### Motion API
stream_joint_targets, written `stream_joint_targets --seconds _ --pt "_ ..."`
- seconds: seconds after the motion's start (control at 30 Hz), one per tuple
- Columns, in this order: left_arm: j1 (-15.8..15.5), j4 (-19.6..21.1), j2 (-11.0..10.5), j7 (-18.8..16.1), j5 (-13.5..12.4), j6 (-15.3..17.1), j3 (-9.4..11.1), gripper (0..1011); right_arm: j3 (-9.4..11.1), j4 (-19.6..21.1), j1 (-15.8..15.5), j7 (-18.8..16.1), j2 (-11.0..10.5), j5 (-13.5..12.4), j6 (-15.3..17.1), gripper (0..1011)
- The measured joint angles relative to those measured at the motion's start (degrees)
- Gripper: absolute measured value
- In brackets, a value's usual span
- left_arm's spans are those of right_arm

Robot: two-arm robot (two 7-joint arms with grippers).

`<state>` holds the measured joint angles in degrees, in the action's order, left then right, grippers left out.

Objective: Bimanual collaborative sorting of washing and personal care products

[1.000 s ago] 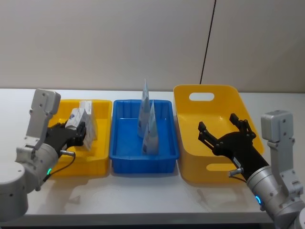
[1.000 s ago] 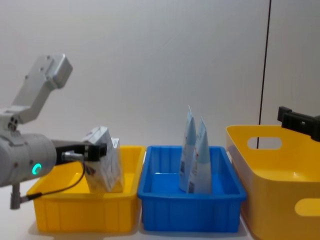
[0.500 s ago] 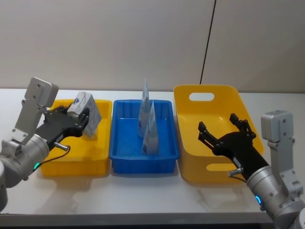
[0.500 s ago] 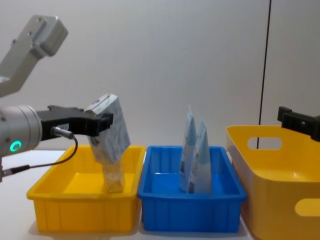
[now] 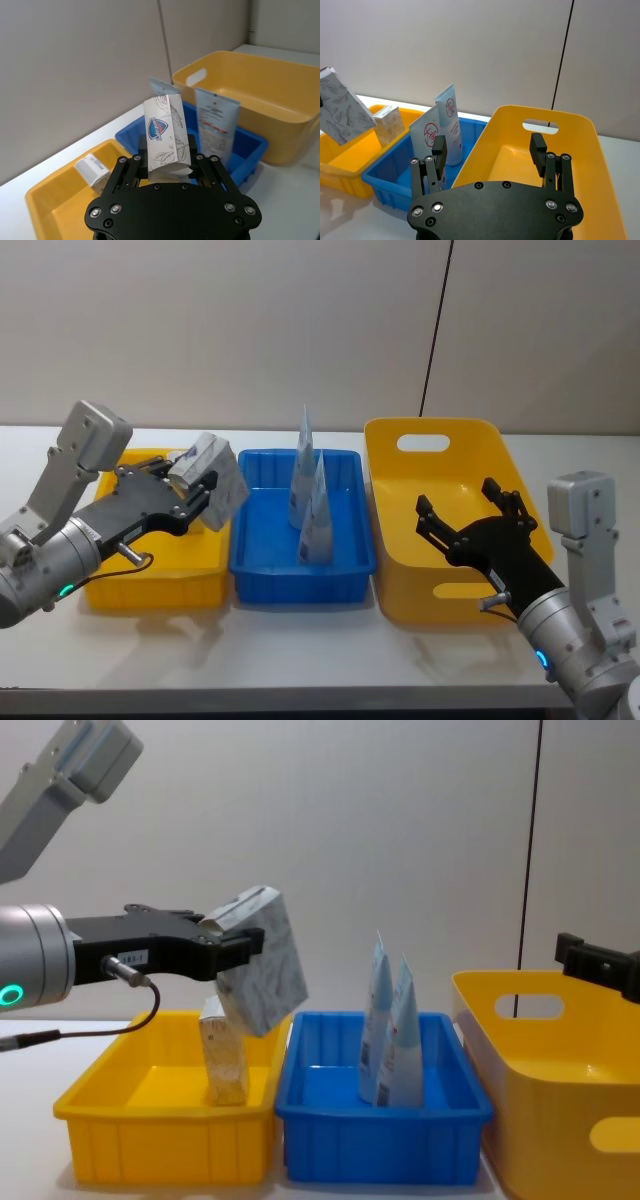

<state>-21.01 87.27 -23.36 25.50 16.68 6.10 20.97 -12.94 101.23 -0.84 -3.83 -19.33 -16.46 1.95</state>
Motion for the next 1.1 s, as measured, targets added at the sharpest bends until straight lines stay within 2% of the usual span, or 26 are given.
stream_joint_targets --seconds 0.37,0.5,1.1 --pt "-1.7 -0.4 -2.4 8.1 2.0 -1.8 2.1 370 0.0 0.0 0.0 0.0 0.0 0.0 0.0 1000" --pt "-2.6 -0.7 -3.5 12.2 3.1 -2.4 3.2 370 0.0 0.0 0.0 0.0 0.0 0.0 0.0 1000" --pt "-5.9 -1.2 -7.2 26.8 6.7 -3.2 7.7 370 0.0 0.0 0.0 0.0 0.0 0.0 0.0 1000"
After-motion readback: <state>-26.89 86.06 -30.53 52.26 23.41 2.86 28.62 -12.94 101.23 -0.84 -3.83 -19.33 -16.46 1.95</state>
